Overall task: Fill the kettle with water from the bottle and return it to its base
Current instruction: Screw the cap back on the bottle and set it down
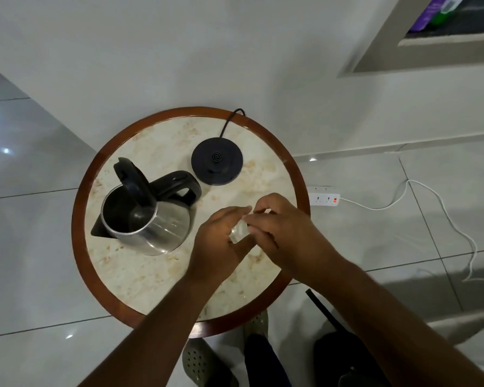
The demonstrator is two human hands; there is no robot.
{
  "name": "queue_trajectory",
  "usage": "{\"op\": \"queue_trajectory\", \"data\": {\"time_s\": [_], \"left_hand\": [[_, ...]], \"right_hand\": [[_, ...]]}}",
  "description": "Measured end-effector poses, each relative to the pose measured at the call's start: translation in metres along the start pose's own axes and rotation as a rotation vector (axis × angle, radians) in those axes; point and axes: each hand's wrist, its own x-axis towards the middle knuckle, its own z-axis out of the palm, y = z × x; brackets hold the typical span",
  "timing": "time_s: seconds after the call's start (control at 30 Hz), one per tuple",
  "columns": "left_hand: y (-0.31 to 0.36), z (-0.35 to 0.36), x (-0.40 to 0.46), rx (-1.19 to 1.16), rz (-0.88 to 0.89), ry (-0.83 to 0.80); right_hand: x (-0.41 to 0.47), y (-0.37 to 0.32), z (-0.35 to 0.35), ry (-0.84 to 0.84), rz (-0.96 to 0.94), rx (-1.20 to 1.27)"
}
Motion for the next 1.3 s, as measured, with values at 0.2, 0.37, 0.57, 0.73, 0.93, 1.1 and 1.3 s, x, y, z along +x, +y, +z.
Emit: {"op": "queue_trajectory", "data": {"time_s": [0.2,0.37,0.57,0.73,0.93,1.1,1.3], "left_hand": [[-0.004,0.009,0.003,-0.049,-0.097,-0.043],[-0.010,0.017,0.010,-0.075,-0.208,-0.196],[-0.013,0.033,0.014,0.071,-0.179,-0.183],[-0.013,0.029,0.014,0.016,-0.204,-0.166],[-0.016,0.033,0.017,0.065,-0.159,-0.199],[-0.022,0.034,0.022,0.085,-0.163,-0.207],[-0.021,0.018,0.011,0.043,-0.216,-0.346]], "right_hand": [[0.004,0.002,0.000,0.013,0.051,0.057],[0.000,-0.004,-0.001,-0.065,0.041,0.007],[0.013,0.005,-0.004,-0.185,0.152,-0.324],[0.002,0.009,0.001,-0.084,0.118,-0.176],[0.003,0.008,0.007,-0.120,0.093,-0.251],[0.004,0.008,0.011,0.034,0.182,-0.218],[0.007,0.002,-0.014,0.191,0.277,-0.011]]}}
